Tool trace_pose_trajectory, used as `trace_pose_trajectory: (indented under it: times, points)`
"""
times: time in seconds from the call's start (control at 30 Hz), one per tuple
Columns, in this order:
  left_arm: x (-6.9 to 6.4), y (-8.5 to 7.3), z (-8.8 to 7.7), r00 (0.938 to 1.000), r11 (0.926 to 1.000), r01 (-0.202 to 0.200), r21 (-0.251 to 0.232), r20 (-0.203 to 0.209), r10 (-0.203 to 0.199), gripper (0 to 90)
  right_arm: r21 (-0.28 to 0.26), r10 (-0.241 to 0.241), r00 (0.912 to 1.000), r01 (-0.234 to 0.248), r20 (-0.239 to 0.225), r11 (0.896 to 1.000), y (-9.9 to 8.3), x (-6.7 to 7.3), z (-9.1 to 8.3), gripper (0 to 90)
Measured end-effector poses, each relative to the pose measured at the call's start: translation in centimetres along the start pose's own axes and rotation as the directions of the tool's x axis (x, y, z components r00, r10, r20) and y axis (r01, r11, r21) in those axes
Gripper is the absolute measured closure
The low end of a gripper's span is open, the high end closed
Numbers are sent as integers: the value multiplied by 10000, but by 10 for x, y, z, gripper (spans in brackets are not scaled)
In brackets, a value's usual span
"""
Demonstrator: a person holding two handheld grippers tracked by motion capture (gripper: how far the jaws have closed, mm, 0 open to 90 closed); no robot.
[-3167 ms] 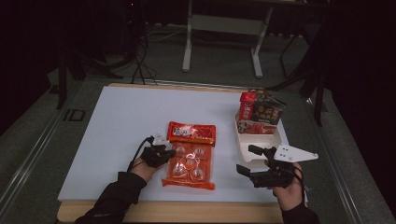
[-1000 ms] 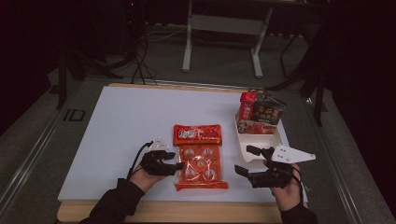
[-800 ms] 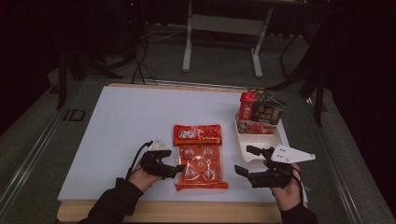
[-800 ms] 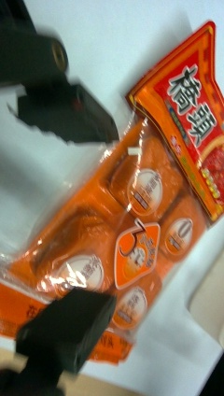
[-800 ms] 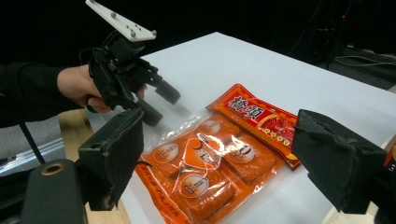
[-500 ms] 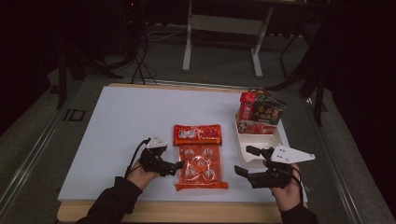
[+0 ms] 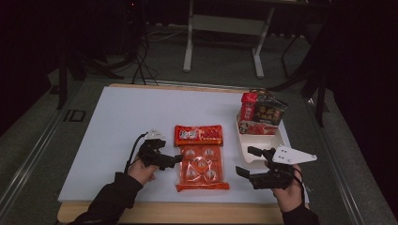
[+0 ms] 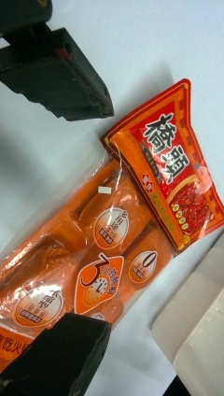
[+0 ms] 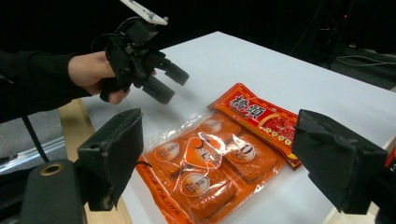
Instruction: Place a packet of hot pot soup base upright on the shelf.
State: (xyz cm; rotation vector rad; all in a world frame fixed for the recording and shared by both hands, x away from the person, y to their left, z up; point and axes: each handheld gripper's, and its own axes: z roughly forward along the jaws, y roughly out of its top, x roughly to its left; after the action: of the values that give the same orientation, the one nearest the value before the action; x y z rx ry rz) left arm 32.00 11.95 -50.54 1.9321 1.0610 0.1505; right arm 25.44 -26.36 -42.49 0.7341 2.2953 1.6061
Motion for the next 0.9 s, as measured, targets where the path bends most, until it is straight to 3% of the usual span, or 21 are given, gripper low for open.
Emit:
trace_pose_trajectory:
  times: [0.1,0.23,0.43,0.53,0.57,0.9]
  points:
    - [3,6,0,9996,9998,-104,170,-272,109,12,-64,-107,9999,107,82,9999,0,0,0,166]
    - [7,10,1,9995,9994,-301,186,-60,302,14,-113,-324,9993,326,190,9994,0,1,-1,157]
    - [16,18,4,9971,9986,-513,87,-553,517,62,-170,-274,9992,279,294,9995,-1,0,-2,144]
    - [20,23,7,9960,9986,-517,145,-723,526,71,-142,-546,9979,552,357,9984,-1,1,-1,144]
    - [21,25,8,9951,9980,-614,176,-771,626,79,-122,-868,9951,875,470,9961,-1,3,-1,142]
    - [31,36,18,9890,9956,-938,25,-1146,934,143,-306,-734,9957,752,557,9967,-1,4,-3,139]
